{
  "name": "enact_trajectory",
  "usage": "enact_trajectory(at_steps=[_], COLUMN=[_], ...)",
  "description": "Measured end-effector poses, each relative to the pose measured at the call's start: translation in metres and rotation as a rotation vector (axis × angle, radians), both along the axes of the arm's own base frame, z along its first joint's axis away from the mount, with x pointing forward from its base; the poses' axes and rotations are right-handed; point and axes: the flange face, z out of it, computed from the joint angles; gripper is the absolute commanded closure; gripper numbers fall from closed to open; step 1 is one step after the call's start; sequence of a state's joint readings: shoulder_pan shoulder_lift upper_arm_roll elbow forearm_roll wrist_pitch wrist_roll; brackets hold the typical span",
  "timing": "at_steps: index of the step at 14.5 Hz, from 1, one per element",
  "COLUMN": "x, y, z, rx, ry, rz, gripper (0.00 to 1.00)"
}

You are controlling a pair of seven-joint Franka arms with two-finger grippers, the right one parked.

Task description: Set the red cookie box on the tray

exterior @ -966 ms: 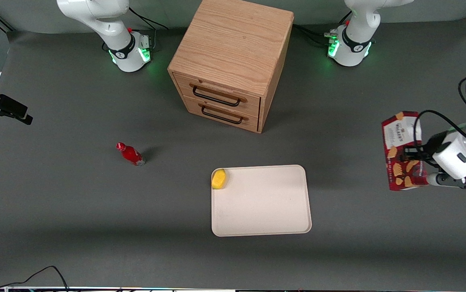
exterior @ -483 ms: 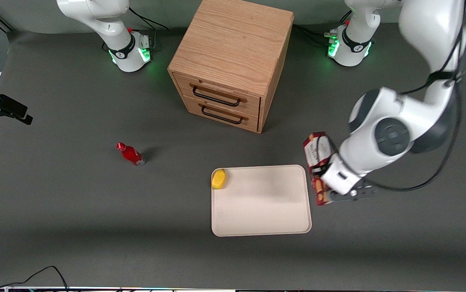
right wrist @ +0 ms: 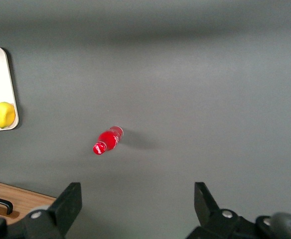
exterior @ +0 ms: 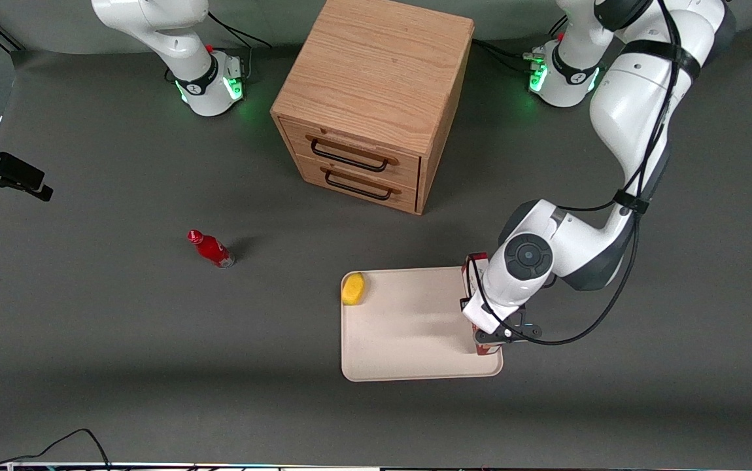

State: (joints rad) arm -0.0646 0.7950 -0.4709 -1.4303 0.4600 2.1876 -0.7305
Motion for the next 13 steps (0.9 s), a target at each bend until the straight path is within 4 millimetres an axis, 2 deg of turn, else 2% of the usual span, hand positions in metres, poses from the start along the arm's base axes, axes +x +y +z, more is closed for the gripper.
enact_trajectory(at_steps=[2, 4, 5, 7, 8, 10, 12, 13], x=[0.004, 0.007, 0.006, 0.001, -0.005, -0.020, -0.042, -0.054], y=[0.006, 0.018, 0.026, 0.050, 0.072, 0.130, 0.195, 0.226], z=[0.008, 0.029, 0.050, 0.113, 0.151, 0.224, 0.278, 0.296], rx=[0.005, 0.041, 0.053, 0.046, 0.041, 0.017, -0.002, -0.011], ry=[-0.009, 0.016, 0.039, 0.104, 0.134, 0.178, 0.218, 0.235], rz=[0.008, 0.024, 0.026, -0.014, -0.040, -0.087, -0.138, -0.164], gripper=[0.00, 0.00, 0.00, 0.00, 0.00, 0.00, 0.00, 0.00])
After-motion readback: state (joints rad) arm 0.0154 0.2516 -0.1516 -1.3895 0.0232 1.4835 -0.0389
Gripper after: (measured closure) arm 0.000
